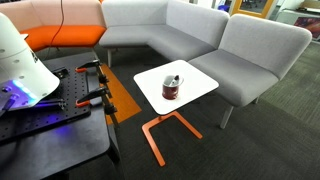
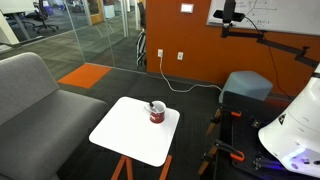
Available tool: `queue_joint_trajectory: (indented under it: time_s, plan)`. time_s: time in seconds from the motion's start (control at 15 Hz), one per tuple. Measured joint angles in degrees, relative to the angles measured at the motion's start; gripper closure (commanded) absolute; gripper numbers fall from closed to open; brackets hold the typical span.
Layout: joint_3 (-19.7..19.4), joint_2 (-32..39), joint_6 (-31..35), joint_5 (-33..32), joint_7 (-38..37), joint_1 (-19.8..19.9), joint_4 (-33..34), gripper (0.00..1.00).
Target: Remove the marker from the mug and put it on the table
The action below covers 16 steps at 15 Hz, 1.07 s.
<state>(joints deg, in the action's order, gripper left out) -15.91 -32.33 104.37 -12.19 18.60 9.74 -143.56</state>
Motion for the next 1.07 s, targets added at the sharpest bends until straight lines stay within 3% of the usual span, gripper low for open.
queue_joint_trajectory:
  time_s: [0.2, 0.4, 0.8, 1.0, 1.07]
  plan:
    - [0.5, 5.7, 12.8, 6.0, -2.3, -3.0, -2.4, 0.00]
    - [2.1, 16.8, 25.1, 9.8, -3.4, -5.8, -3.1, 0.00]
    - [7.7, 40.2, 40.8, 13.7, -8.6, -6.6, 2.2, 0.00]
    - [9.9, 50.0, 42.3, 15.6, -9.9, -6.4, 7.2, 0.00]
    - [10.6, 52.9, 42.3, 16.2, -10.0, -6.2, 9.0, 0.23]
